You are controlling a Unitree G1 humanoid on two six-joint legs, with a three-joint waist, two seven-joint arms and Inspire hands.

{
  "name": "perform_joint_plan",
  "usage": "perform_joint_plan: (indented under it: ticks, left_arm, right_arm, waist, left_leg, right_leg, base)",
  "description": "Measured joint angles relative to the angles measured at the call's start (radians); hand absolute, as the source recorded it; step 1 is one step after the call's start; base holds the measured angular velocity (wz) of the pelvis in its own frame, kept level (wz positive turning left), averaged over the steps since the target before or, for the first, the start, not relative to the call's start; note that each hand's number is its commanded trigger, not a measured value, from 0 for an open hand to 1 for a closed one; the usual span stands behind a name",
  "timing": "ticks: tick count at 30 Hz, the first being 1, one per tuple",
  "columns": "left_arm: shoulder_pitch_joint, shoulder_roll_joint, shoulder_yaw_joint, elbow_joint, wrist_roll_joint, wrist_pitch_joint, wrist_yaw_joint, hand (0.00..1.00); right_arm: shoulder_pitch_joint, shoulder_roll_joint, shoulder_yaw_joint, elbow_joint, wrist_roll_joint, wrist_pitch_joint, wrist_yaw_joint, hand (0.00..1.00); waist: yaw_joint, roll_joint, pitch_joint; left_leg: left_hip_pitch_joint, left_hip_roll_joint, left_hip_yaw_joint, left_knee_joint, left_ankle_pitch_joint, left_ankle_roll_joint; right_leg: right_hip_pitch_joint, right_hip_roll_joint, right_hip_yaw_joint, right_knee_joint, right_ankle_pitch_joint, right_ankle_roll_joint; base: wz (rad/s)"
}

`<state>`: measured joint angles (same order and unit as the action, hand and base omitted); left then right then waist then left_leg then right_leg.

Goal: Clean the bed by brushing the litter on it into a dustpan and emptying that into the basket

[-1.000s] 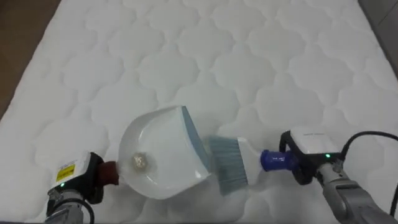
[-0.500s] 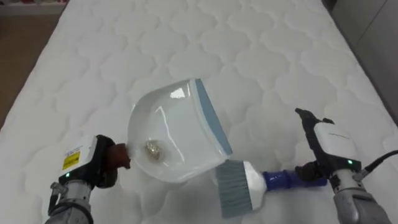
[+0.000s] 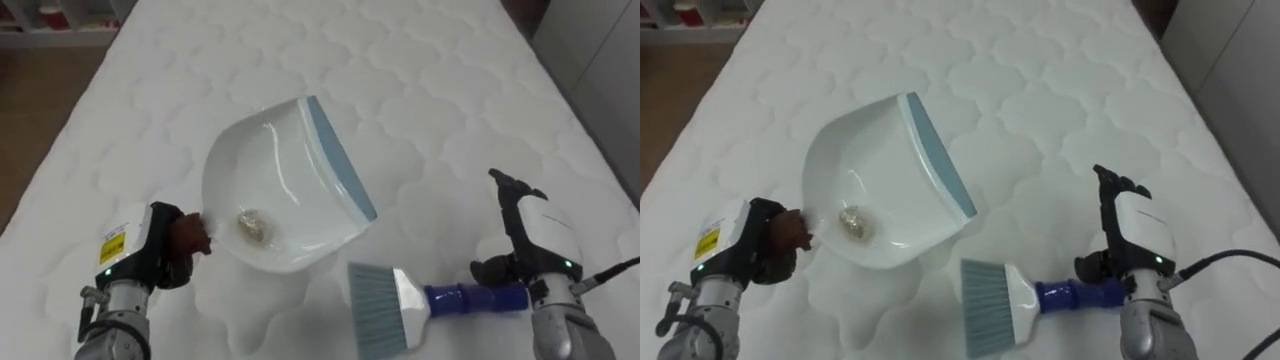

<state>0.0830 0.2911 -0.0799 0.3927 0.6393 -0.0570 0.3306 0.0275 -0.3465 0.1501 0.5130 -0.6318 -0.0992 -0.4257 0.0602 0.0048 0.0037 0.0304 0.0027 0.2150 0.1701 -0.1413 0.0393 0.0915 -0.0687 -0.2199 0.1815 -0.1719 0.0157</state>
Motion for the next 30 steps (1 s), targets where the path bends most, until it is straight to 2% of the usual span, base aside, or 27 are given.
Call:
perform_joint_plan:
  ticks: [6,11,14,19,21,25,28,29,30]
  left_arm:
    - [0.0,-0.008,0.0,0.0,-0.015,-0.026,0.0,1.0]
    - [0.0,-0.028,0.001,-0.005,-0.018,-0.032,0.0,1.0]
    - [0.001,-0.037,0.001,-0.006,-0.019,-0.032,0.003,1.0]
    - [0.006,-0.043,0.001,-0.004,-0.018,-0.033,0.011,1.0]
    - [0.018,-0.046,0.001,0.001,-0.03,-0.034,0.01,1.0]
    - [0.031,-0.049,0.0,0.019,-0.06,-0.034,0.009,1.0]
    - [0.032,-0.061,0.0,0.034,-0.061,-0.032,0.007,1.0]
    - [0.031,-0.07,0.0,0.036,-0.061,-0.031,0.007,1.0]
    - [0.031,-0.077,0.0,0.038,-0.063,-0.032,0.008,1.0]
  right_arm:
    - [-0.005,0.022,-0.022,-0.001,0.055,-0.014,-0.001,0.0]
    - [-0.01,0.028,-0.022,-0.017,0.159,-0.023,-0.002,0.0]
    - [-0.017,0.03,-0.015,-0.018,0.17,-0.036,-0.011,0.0]
    - [-0.046,0.032,-0.015,-0.016,0.199,-0.036,-0.014,0.0]
    - [-0.057,0.034,-0.017,-0.015,0.203,-0.039,-0.021,0.0]
    - [-0.063,0.036,-0.019,-0.015,0.238,-0.042,-0.042,0.0]
    - [-0.064,0.036,-0.026,-0.016,0.265,-0.044,-0.063,0.0]
    - [-0.065,0.036,-0.03,-0.016,0.267,-0.044,-0.068,0.0]
    - [-0.066,0.036,-0.037,-0.016,0.265,-0.044,-0.077,0.0]
  waist:
    - [0.009,0.002,-0.001]
    - [0.035,-0.003,-0.0005]
    - [0.056,-0.006,-0.0006]
    - [0.066,-0.009,0.0004]
    - [0.056,-0.011,0.0004]
    - [0.054,-0.009,0.0016]
    - [0.048,-0.008,0.0024]
    - [0.041,-0.01,0.0036]
    - [0.021,-0.01,0.0041]
  left_leg:
    - [-0.003,0.0,-0.007,0.0,0.0,0.0]
    - [-0.008,-0.001,-0.01,-0.002,0.0,0.0]
    - [-0.009,0.0,-0.01,-0.004,0.0,-0.001]
    - [-0.024,-0.001,-0.028,0.004,0.0,-0.001]
    - [-0.052,-0.003,-0.057,0.033,0.0,-0.001]
    - [-0.092,-0.003,-0.088,0.069,0.0,-0.002]
    - [-0.127,-0.016,-0.133,0.092,0.005,-0.004]
    - [-0.145,-0.016,-0.127,0.098,0.01,-0.003]
    - [-0.16,0.001,-0.061,0.107,0.019,0.003]
  right_leg:
    - [-0.001,0.001,-0.002,0.001,0.0,0.0]
    - [-0.005,0.001,-0.003,-0.006,0.0,0.0]
    - [-0.005,0.003,-0.003,-0.011,0.0,0.0]
    - [-0.004,0.003,-0.016,-0.012,0.0,0.0]
    - [-0.002,0.002,-0.058,-0.011,0.0,0.0]
    - [-0.004,0.003,-0.121,-0.009,-0.001,-0.001]
    - [-0.003,0.002,-0.171,-0.009,-0.01,-0.011]
    - [-0.001,-0.003,-0.206,-0.014,-0.014,-0.013]
    - [0.002,-0.02,-0.262,-0.016,-0.021,-0.013]
  base:
    - [0.01]
    - [0.0]
    - [0.0]
    - [0.12]
    - [0.41]
    - [0.46]
    - [0.58]
    - [0.77]
    - [1.0]
